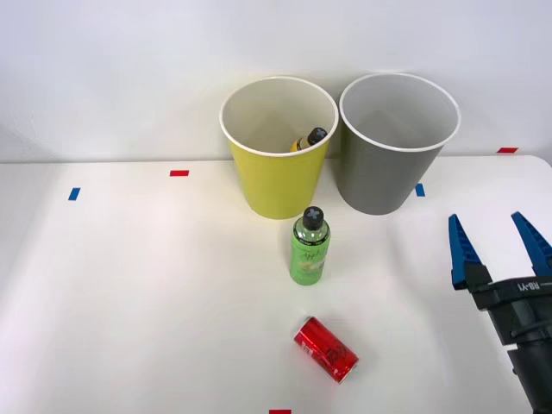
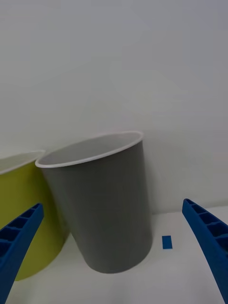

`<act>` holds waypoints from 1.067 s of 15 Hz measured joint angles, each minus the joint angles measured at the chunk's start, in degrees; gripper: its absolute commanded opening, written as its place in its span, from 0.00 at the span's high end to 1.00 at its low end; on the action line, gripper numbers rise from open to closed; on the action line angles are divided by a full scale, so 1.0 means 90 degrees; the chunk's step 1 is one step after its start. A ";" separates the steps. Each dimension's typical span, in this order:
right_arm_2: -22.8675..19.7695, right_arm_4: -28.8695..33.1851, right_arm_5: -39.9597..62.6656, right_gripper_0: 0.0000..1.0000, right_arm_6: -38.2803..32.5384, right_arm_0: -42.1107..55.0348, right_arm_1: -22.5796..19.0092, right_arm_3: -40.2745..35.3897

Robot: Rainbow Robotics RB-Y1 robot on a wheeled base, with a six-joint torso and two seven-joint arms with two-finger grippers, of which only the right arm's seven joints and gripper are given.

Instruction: Put cans in the gray bin, plastic bottles in the light green bin

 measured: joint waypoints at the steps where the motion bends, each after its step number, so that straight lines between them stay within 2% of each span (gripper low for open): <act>1: 0.0000 0.0009 -0.0033 0.00 0.0011 0.0235 0.0146 0.0002; 7: -0.0001 0.0287 -0.0065 0.00 0.0054 0.1160 0.1202 0.0012; 11: -0.0001 0.0579 -0.0065 0.00 0.0050 0.1377 0.1409 0.0012; 16: -0.0068 0.0926 -0.0027 0.00 0.0057 0.1738 0.1440 0.0020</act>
